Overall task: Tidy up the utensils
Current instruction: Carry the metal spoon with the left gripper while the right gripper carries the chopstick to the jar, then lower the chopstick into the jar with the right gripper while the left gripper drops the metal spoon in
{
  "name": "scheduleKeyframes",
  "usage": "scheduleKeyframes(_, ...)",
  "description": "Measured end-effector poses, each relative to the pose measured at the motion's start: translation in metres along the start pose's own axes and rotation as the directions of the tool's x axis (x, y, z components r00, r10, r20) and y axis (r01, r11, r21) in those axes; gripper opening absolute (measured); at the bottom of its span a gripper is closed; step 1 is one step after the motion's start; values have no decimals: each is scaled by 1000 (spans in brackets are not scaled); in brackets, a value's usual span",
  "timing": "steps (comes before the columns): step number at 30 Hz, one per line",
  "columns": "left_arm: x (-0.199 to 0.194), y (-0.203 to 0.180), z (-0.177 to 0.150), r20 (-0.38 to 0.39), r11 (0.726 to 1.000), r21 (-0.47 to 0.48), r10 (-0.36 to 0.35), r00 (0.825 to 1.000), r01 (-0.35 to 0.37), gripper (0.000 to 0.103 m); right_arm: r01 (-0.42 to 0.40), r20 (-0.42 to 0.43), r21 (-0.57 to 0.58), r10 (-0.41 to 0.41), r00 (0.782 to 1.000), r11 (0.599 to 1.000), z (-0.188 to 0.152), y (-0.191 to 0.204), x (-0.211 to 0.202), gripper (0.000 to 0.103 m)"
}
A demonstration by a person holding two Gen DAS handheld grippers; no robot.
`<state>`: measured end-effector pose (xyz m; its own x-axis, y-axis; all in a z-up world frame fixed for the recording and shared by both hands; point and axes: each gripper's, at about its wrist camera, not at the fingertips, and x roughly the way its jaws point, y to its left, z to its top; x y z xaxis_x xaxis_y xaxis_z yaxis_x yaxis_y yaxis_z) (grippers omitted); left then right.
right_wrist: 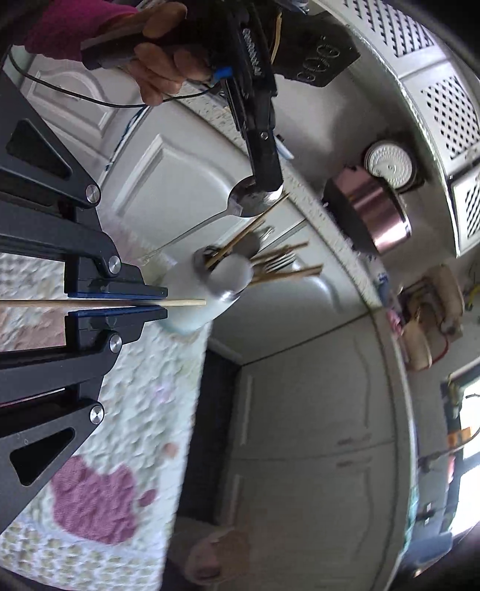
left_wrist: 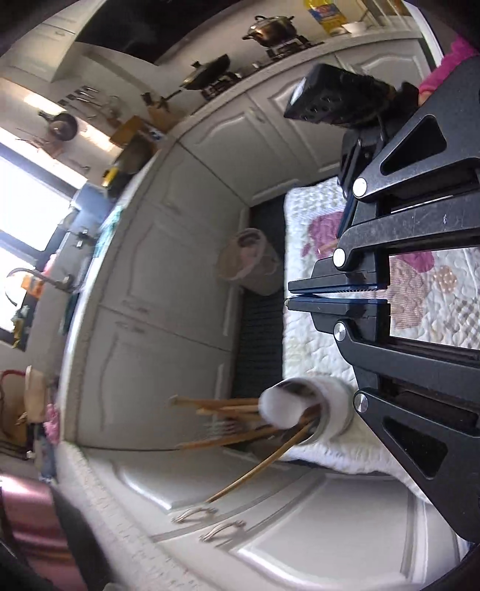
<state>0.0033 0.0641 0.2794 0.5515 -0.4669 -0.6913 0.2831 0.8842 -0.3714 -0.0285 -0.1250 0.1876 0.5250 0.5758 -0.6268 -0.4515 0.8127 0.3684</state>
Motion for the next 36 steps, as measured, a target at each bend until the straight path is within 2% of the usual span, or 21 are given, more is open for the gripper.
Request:
scheduleKeyframes(6, -21, 15, 31, 100, 999, -42, 5, 995, 0, 1, -13, 48, -55, 16, 999, 998, 39, 30, 15, 3)
scheduleKeyframes(12, -13, 44, 50, 181, 994, -106, 1, 984, 18, 1, -13, 63, -80, 18, 998, 997, 64, 45, 35, 3)
scheduleKeyframes(23, 8, 109, 19, 132, 970, -242, 52, 990, -18, 1, -49, 94, -65, 55, 994, 997, 102, 54, 94, 3)
scheduleKeyframes(27, 15, 114, 11, 94, 971, -234, 76, 993, -52, 1, -60, 85, -82, 67, 994, 995, 107, 61, 108, 3)
scheduleKeyframes(31, 12, 108, 5, 97, 978, -189, 107, 990, -87, 2, -49, 69, -111, 57, 996, 993, 108, 65, 117, 3)
scheduleKeyframes(36, -1, 99, -11, 94, 989, -142, 55, 994, -41, 12, -48, 62, -106, 55, 997, 993, 113, 64, 122, 3)
